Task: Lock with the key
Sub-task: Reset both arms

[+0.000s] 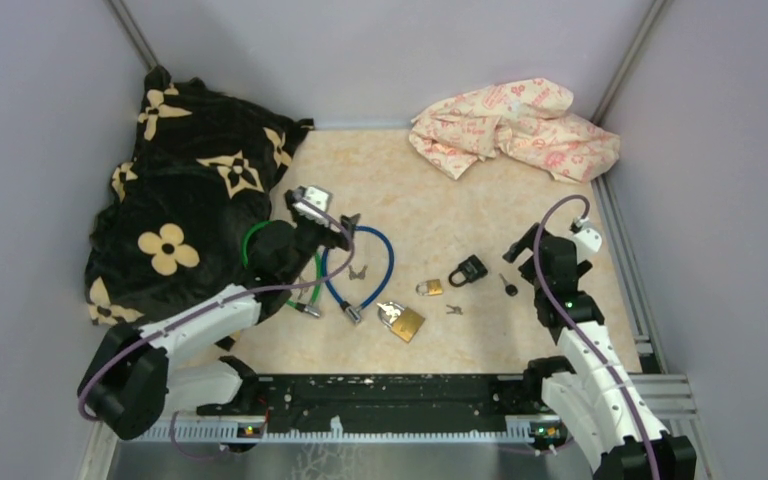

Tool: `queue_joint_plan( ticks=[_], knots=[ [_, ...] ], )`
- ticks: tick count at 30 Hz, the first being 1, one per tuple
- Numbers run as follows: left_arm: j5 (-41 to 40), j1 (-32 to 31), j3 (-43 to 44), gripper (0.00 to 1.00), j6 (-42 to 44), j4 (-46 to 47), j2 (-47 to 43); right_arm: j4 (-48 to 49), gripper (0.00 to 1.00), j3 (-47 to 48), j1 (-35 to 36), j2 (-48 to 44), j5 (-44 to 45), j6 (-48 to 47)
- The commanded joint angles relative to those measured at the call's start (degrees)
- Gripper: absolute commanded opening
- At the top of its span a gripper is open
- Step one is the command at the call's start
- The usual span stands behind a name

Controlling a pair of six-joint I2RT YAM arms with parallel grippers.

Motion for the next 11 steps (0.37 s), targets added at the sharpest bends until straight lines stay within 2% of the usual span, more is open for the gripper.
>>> queue_joint_plan(
  ticks=[1, 3, 6, 8, 11],
  knots=[
    [3.15, 8.81, -13.25, 0.99, -9.74, -1.29, -10.47, -2.60, 0.98, 0.86, 0.07, -1.17, 7.42, 9.43],
    [6.30, 13.14, -20.54, 0.99, -14.96, 3.06, -16.88, -2.61, 0.98, -0.50, 0.09, -2.68, 6.27, 10.18],
    [8.16, 19.36, -27.52, 0.99, -21.96, 2.75, -26.26, -1.69, 0.98, -3.90, 0.09, -6.32, 4.18, 10.71],
    [7.84, 22.33, -30.27, 0.99, -23.63, 0.65, -30.59, -1.21, 0.98, -5.67, 0.05, -8.85, 3.32, 10.79],
    [8.40, 26.80, -31.13, 0.99, -24.25, 1.69, -32.57, -0.14, 0.98, -7.61, 0.09, -13.03, 2.26, 7.53]
  ],
)
